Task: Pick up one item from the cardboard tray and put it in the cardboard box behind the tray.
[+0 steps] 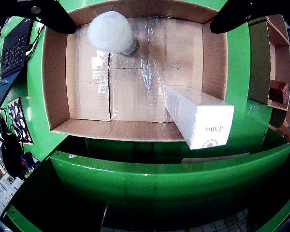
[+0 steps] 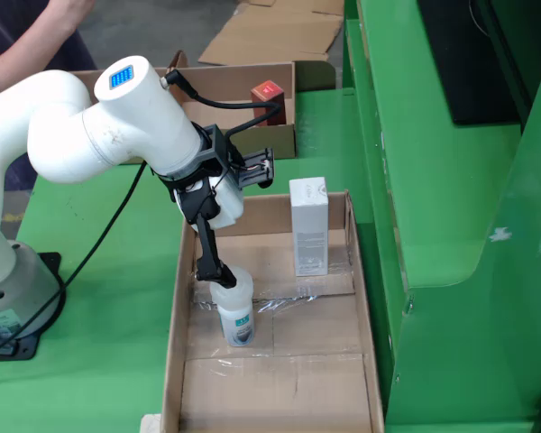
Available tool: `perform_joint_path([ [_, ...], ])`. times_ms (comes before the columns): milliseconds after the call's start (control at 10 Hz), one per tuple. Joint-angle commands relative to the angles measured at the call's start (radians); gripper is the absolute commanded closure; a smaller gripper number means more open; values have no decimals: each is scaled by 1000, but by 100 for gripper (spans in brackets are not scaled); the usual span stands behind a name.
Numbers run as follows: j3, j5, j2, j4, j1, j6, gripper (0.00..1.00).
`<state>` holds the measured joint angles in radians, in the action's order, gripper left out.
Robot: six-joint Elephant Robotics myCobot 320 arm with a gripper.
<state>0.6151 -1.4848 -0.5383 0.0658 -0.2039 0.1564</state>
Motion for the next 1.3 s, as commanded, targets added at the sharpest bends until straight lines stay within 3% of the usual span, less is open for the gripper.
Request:
perform_joint_path([
  [0, -22, -7, 25, -20, 46, -26, 0],
  [300, -86, -40, -19, -2, 147, -71, 0],
  [1200, -86, -40, -19, -2, 147, -71, 0],
])
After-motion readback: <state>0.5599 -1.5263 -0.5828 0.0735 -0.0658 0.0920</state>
